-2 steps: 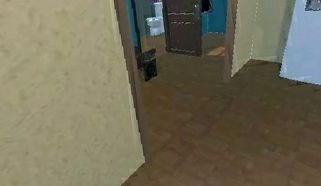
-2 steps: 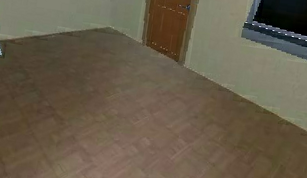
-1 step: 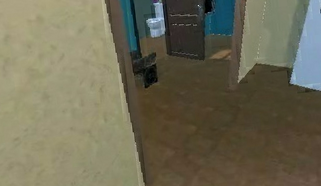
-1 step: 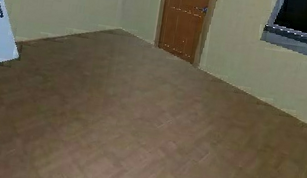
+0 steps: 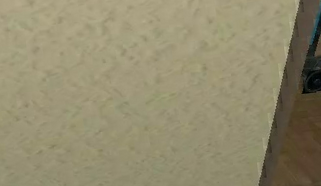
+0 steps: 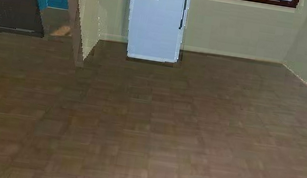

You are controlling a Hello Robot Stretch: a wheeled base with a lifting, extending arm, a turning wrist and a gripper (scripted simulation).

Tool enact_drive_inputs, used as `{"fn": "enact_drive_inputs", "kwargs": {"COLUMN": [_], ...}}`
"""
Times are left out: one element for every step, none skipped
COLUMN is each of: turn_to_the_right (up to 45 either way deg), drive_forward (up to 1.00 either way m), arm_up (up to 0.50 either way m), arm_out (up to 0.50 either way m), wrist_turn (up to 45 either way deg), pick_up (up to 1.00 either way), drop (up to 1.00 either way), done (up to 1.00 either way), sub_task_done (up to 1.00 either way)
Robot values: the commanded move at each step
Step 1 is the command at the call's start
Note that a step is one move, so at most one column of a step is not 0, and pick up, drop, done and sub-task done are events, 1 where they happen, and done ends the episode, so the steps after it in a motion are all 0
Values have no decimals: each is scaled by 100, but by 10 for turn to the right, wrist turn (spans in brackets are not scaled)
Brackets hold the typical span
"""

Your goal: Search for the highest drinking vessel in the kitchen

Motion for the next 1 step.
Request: {"fn": "enact_drive_inputs", "kwargs": {"turn_to_the_right": [-60], "drive_forward": [0], "arm_up": [0], "arm_out": [0], "wrist_turn": [0], "pick_up": [0], "drop": [0], "done": [0], "sub_task_done": [0]}}
